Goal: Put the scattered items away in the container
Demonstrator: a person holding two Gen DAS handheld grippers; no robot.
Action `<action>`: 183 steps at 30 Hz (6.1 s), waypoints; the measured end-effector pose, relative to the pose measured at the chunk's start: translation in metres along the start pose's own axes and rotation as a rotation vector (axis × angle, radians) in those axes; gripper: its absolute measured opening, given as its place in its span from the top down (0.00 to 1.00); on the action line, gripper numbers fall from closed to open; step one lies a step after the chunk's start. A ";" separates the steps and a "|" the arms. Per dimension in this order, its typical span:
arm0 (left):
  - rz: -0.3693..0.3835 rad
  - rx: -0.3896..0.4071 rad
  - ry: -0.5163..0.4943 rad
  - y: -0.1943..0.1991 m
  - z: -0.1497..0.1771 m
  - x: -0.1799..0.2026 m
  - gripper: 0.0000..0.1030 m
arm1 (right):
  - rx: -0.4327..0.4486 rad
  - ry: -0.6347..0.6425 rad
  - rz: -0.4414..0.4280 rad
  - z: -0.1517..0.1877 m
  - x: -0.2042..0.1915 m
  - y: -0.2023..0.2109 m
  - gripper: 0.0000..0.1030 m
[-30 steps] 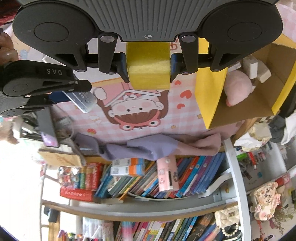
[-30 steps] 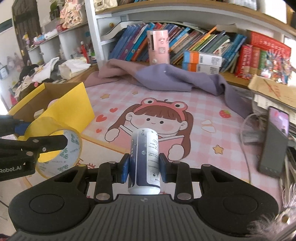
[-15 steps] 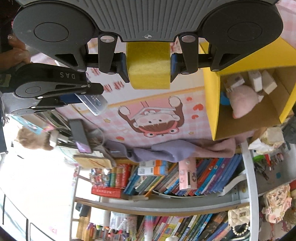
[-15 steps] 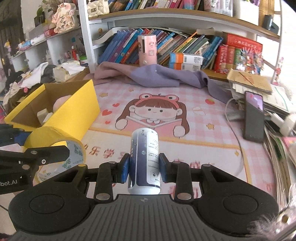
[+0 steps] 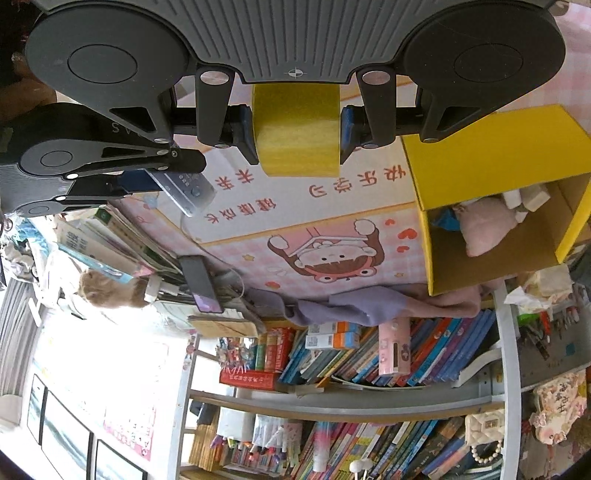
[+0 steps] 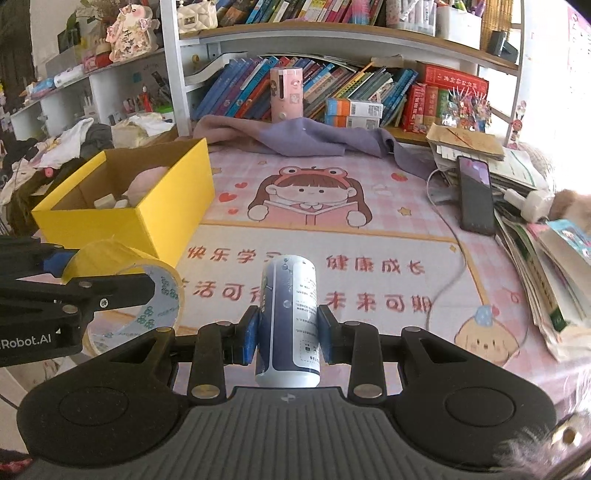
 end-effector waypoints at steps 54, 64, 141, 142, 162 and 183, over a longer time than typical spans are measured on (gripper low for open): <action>-0.474 0.085 0.229 0.071 -0.010 -0.191 0.61 | 0.033 0.284 -0.455 -0.092 -0.200 -0.063 0.70; -0.507 0.078 0.205 0.011 -0.060 -0.223 0.61 | 0.069 0.299 -0.505 -0.148 -0.208 -0.116 0.70; -0.685 0.285 0.272 0.064 -0.010 -0.189 0.00 | 0.063 0.225 -0.397 -0.101 -0.159 -0.102 0.47; -0.679 0.271 0.269 0.064 -0.007 -0.187 0.00 | 0.061 0.220 -0.390 -0.098 -0.157 -0.099 0.47; -0.649 0.179 0.309 0.118 0.052 -0.144 0.00 | 0.188 0.187 -0.293 -0.035 -0.148 0.003 0.39; -0.507 0.084 0.162 0.082 0.056 -0.088 0.00 | 0.174 0.050 -0.028 0.008 -0.067 0.020 0.17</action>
Point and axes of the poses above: each gripper's, at about its wrist camera, not at the fingertips, and y roughly against the way its jaws point, x to its right, z to its underside, the point moved 8 cm from there along -y, roughly the way its jaws point, and after that the axes turned 7 degrees about -y, right-handed, at the moved point
